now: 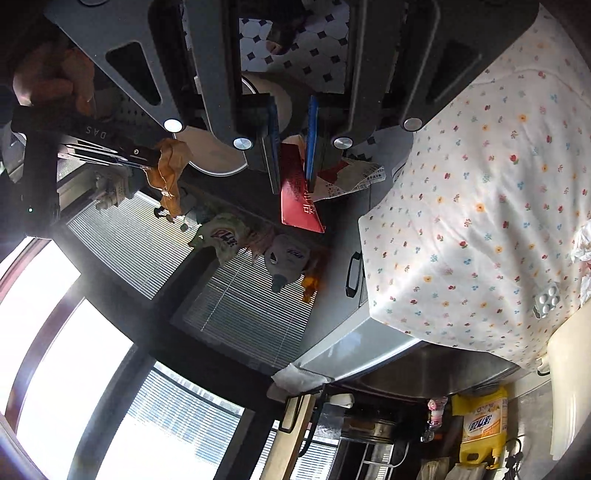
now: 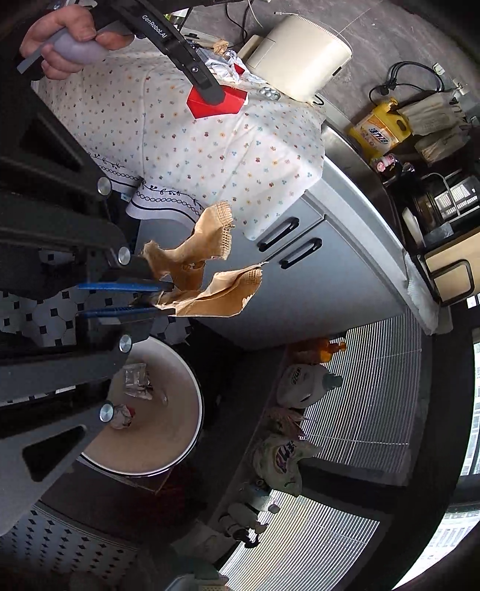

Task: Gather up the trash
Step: 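Carry both items to the white bin and open both tools over it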

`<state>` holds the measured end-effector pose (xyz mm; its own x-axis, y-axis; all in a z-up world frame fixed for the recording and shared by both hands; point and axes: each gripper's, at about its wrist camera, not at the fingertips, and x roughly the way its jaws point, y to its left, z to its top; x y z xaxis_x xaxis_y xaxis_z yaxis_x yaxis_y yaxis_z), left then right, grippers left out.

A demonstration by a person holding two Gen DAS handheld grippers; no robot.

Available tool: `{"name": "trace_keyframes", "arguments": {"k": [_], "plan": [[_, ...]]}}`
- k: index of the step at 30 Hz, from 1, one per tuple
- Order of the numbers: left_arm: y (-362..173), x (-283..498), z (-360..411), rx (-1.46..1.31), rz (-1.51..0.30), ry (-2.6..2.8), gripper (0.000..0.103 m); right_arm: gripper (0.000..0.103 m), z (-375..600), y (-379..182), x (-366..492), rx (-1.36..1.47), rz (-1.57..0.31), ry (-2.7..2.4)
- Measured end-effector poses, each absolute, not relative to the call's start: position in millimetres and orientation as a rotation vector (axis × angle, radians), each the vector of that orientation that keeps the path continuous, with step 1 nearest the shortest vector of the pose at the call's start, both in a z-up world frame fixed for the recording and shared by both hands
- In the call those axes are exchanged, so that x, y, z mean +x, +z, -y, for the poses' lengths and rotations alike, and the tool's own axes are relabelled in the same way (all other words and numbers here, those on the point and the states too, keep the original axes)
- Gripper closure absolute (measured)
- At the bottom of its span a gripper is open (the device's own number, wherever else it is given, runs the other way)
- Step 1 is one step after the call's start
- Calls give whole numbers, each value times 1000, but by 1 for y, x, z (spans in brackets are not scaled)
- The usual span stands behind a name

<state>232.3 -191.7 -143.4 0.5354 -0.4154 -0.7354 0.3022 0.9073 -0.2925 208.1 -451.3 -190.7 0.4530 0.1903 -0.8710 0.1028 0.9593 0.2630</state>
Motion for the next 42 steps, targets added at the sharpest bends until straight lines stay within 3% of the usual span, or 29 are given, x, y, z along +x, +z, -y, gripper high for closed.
{"name": "trace_keyframes", "arguments": {"k": [15,17,20,33,42], "plan": [[-217,228,260,-136,-1048,-440,90,93,541,-303,198,358,-1270,-52],[-228,227,267,-145,-1074,-440,90,89,546,-316,200,363,-1288,-48],[-242,225,282,-139,-1109,-458,90,63,560,-326,195,383,-1294,-82],[-291,217,373,-71,-1232,-625,90,48,621,-299,133,455,-1229,-201],[-343,215,421,-93,-1297,-687,90,48,651,-280,97,456,-1217,-283]]}}
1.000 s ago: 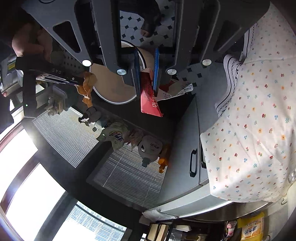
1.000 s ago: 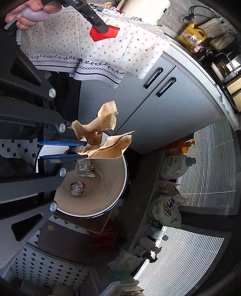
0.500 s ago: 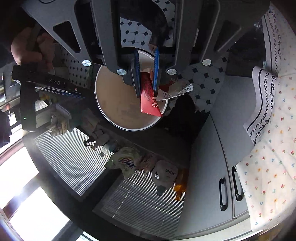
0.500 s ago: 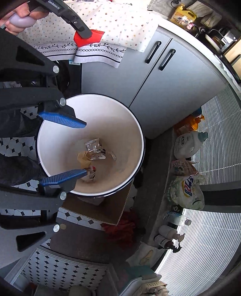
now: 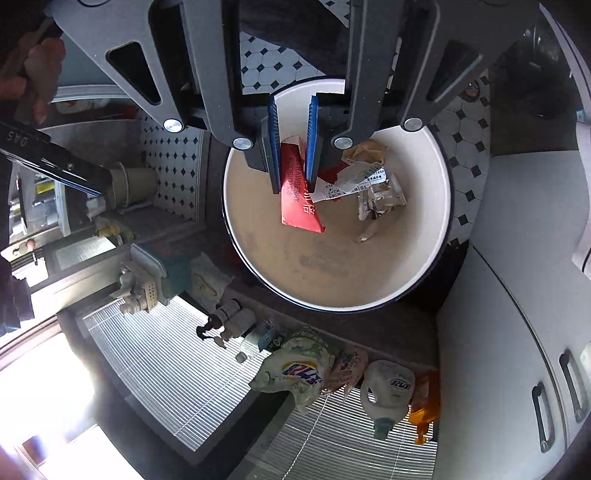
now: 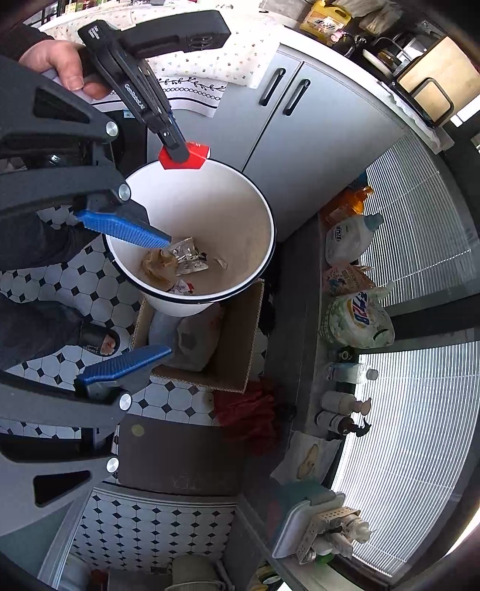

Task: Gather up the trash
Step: 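Carry both items to the white bin and open both tools over it, then return both tools to the counter above the remaining trash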

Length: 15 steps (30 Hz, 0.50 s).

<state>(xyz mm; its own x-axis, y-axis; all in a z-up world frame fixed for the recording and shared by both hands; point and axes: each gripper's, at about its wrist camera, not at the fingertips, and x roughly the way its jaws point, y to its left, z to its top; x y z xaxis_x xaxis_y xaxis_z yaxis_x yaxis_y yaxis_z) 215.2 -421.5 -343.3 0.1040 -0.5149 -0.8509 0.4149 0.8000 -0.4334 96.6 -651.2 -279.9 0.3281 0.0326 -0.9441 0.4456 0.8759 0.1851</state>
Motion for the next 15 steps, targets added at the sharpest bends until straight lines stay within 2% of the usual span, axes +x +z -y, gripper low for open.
{"name": "trace_keyframes", "arguments": {"k": [4,5,6,8,10,15], "plan": [[-367,222,430,-131,-1338,-712,87,48,656,-274,89,437,-1222,-304],[-369,222,431,-154,-1348,-721,73,46,656,-273,88,429,-1222,-307],[-369,222,430,-171,-1346,-726,54,43,656,-272,87,424,-1220,-312],[-363,221,427,-183,-1318,-722,41,41,655,-270,88,421,-1217,-319],[-357,221,422,-188,-1310,-717,37,39,652,-269,91,418,-1213,-317],[-326,224,389,-182,-1258,-672,30,22,636,-257,107,420,-1180,-295]]}}
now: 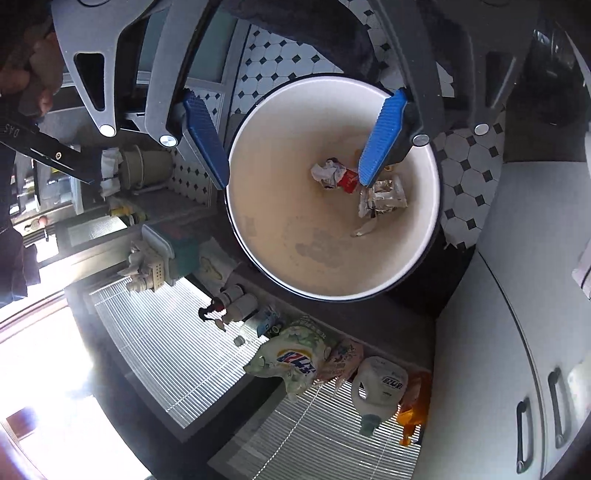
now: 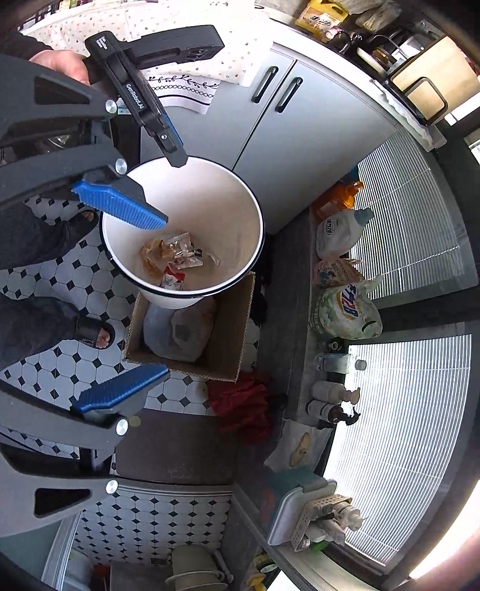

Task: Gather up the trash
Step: 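Return both tools to the counter above the remaining trash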

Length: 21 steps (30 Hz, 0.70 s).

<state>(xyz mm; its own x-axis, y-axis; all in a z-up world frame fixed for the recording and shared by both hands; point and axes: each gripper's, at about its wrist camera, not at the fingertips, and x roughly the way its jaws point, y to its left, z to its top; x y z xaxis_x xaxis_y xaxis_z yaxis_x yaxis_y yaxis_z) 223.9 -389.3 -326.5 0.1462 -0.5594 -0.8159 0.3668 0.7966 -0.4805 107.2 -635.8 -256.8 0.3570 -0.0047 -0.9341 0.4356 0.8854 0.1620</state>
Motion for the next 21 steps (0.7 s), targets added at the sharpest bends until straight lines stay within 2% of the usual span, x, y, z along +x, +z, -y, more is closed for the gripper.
{"name": "trace_keyframes", "arguments": {"k": [1,6,11,21], "plan": [[-318,225,381,-176,-1242,-659,29,20,630,-253,112,413,-1170,-284],[-274,235,326,-164,-1149,-555,11,10,594,-235,137,405,-1108,-227],[-224,241,265,-162,-1034,-459,6,8,548,-206,165,399,-1017,-174],[-141,236,151,-221,-845,-293,6,8,444,-152,213,349,-876,-35]]}}
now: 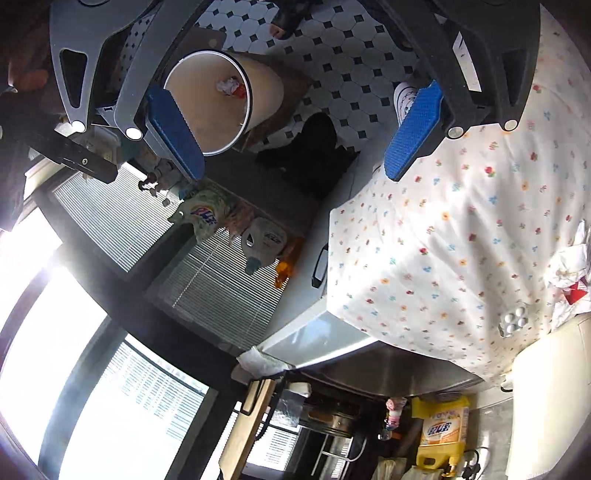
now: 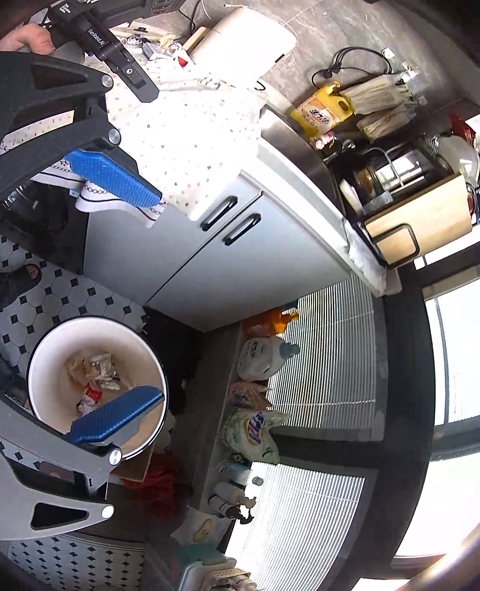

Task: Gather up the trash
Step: 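Return both tools to the counter above the remaining trash, then grasp the white tissue with the right tool while the left tool grasps the foil wrapper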

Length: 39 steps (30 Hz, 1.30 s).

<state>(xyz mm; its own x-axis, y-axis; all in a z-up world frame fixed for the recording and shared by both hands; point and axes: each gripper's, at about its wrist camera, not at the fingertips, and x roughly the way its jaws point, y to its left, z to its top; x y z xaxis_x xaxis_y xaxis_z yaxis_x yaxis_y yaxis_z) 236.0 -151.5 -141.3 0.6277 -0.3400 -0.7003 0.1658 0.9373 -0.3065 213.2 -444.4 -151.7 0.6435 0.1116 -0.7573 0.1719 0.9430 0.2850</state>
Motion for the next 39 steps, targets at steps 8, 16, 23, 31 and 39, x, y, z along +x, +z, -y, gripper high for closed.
{"name": "trace_keyframes", "arguments": {"k": [8,16,23,31,39], "plan": [[-95,216,55,-292,-694,-105,6,8,359,-117,244,254,-810,84],[-75,189,-40,-326,-584,138,6,8,268,-90,265,163,-734,203],[-68,158,-108,-344,-514,269,6,8,185,-87,276,112,-724,359],[-70,132,-175,-299,-467,350,6,8,96,-103,287,25,-791,495],[-80,135,-231,-286,-513,345,6,9,23,-134,313,14,-901,549]]}}
